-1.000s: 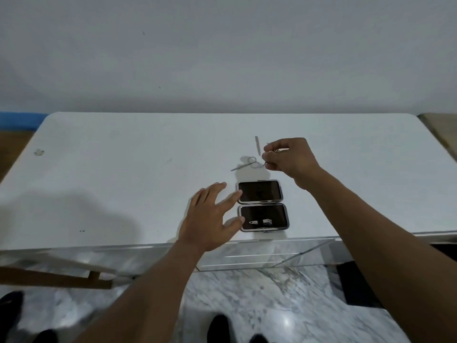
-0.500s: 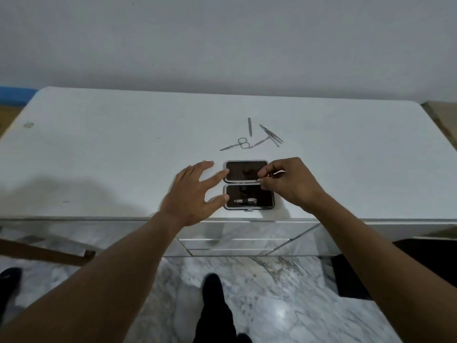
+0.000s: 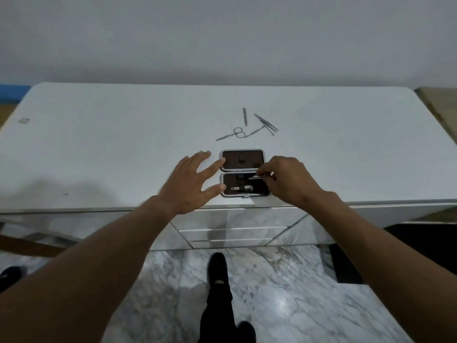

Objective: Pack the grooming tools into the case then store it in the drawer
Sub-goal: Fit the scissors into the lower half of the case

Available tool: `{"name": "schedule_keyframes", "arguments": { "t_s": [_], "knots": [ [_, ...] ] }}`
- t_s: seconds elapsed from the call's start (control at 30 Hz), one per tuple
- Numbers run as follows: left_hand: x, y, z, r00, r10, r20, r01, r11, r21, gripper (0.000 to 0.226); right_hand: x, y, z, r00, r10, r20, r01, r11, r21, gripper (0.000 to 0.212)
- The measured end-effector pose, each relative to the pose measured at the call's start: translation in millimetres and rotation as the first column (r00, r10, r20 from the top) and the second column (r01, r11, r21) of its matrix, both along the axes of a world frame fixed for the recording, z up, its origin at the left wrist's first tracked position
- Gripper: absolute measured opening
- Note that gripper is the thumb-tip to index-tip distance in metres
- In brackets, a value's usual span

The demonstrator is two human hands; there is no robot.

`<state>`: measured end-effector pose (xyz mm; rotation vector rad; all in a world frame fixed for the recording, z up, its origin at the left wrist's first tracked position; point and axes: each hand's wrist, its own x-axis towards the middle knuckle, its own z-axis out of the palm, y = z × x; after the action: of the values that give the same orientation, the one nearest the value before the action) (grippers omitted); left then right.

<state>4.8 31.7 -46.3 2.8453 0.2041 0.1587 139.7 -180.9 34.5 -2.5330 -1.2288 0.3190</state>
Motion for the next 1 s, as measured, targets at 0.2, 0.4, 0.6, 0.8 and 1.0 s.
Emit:
{"name": "schedule_keyframes", "arguments": {
  "t_s": [0.2,0.4,0.6,0.8,1.0],
  "knots": [
    [-2.7,-1.7,0.2,0.999,0.021,0.037,-0.021,1.0,0.011,0.067,5.4,3.4,0.6,0.999,-0.034,-0.013,0.033,0.997,-0.073,0.019],
    [-2.2,1.5,-0.6,0.998,0.032,0.06,-0.03,0.999,-0.033,0.067,6.9,5.0,-9.9,0.998,-0.044,-0.036,0.044,0.999,0.002,0.018],
    [-1.8,1.9,-1.0,0.998,0.034,0.059,-0.033,0.999,-0.025,0.066,8.7,-2.2,-20.5,0.996,-0.066,-0.055,0.072,0.989,0.127,0.016],
    [-1.3,0.5,-0.5,0.997,0.043,0.059,-0.041,0.999,-0.031,0.066,4.4,3.4,-21.3,0.996,-0.077,-0.046,0.083,0.987,0.135,0.015],
    [-1.4,-0.2,-1.9,0.997,0.046,0.059,-0.045,0.999,-0.016,0.065,1.6,14.2,-20.4,0.996,-0.066,-0.062,0.073,0.989,0.129,0.015]
  ]
}}
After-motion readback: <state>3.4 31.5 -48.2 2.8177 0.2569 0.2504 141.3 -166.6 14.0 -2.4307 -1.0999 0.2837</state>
